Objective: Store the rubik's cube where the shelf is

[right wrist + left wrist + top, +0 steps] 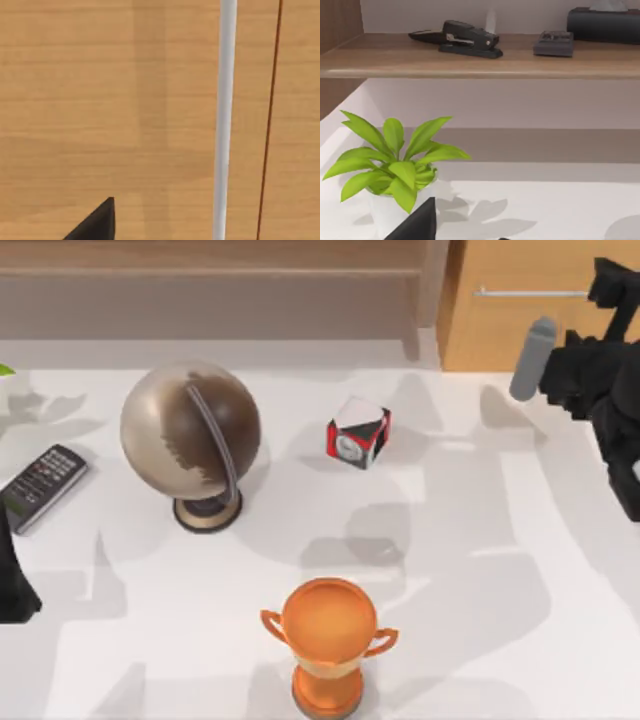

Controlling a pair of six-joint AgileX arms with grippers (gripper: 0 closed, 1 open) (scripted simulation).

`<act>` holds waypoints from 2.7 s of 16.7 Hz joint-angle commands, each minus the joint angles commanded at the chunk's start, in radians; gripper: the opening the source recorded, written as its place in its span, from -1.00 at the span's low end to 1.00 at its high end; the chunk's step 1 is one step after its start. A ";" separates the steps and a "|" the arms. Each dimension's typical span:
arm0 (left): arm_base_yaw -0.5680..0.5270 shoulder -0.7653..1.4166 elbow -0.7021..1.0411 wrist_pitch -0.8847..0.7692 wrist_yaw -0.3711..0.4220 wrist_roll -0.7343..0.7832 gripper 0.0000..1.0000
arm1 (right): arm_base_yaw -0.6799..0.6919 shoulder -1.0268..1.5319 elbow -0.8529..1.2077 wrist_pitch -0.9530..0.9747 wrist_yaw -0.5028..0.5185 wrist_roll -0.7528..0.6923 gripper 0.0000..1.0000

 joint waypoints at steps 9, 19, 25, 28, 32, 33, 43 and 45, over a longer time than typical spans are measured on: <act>0.000 0.000 0.000 0.000 0.000 0.000 1.00 | -0.002 0.043 0.028 0.014 0.001 -0.028 1.00; 0.000 0.000 0.000 0.000 0.000 0.000 1.00 | -0.010 0.092 0.133 -0.042 -0.008 -0.029 0.85; 0.000 0.000 0.000 0.000 0.000 0.000 1.00 | -0.010 0.092 0.133 -0.042 -0.008 -0.029 -0.06; 0.000 0.000 0.000 0.000 0.000 0.000 1.00 | -0.010 0.092 0.133 -0.042 -0.008 -0.029 -0.51; 0.000 0.000 0.000 0.000 0.000 0.000 1.00 | -0.010 0.092 0.133 -0.042 -0.008 -0.029 -1.00; 0.000 0.000 0.000 0.000 0.000 0.000 1.00 | -0.010 0.092 0.133 -0.042 -0.008 -0.029 -1.00; 0.000 0.000 0.000 0.000 0.000 0.000 1.00 | 0.000 0.072 0.092 -0.019 -0.002 -0.023 -1.00; 0.000 0.000 0.000 0.000 0.000 0.000 1.00 | 0.007 0.041 0.015 0.020 0.008 -0.022 -1.00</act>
